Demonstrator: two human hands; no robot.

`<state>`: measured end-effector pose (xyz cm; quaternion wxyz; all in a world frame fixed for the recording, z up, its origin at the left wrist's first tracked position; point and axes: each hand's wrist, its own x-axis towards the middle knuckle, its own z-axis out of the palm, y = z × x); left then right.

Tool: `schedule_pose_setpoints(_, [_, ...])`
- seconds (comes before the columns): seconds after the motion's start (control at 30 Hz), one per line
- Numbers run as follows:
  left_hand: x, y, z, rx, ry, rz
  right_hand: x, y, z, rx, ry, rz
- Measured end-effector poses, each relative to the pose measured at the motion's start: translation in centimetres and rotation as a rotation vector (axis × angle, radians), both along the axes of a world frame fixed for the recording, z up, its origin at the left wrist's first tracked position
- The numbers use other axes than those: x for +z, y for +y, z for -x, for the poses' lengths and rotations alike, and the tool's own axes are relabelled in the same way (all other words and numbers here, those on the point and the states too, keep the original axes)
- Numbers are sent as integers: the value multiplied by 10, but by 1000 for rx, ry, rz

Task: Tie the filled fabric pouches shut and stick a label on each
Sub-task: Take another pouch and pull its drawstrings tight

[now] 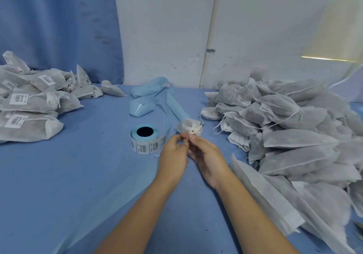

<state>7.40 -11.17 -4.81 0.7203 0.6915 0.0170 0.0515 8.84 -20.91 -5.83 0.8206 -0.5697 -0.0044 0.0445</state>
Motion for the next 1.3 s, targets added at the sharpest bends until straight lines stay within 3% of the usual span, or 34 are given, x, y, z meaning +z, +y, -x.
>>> schedule_pose_setpoints(0.17, [7,6,0,-229,155,349,-1,-7,-4,30,53,-138])
schedule_pose_setpoints(0.27, [8,5,0,-278,177,412,-2,-8,-7,12,103,-219])
schedule_pose_setpoints(0.4, [2,1,-1,-175,97,213,-1,-8,-9,-38,164,-273])
schedule_pose_setpoints(0.63, [-12,1,1,74,-248,-365,-1,-7,-9,-116,209,-307])
schedule_pose_setpoints(0.77, [-12,4,7,89,-410,-696,0,-4,-7,-155,166,-285])
schedule_pose_setpoints(0.93, [-9,3,10,92,-495,-877,8,-1,-8,-185,228,-257])
schedule_pose_setpoints(1.17, [-17,14,3,109,-331,-838,7,-4,-6,-74,126,-196])
schedule_pose_setpoints(1.3, [-21,20,-2,236,-271,-906,8,-1,-4,-86,44,-94])
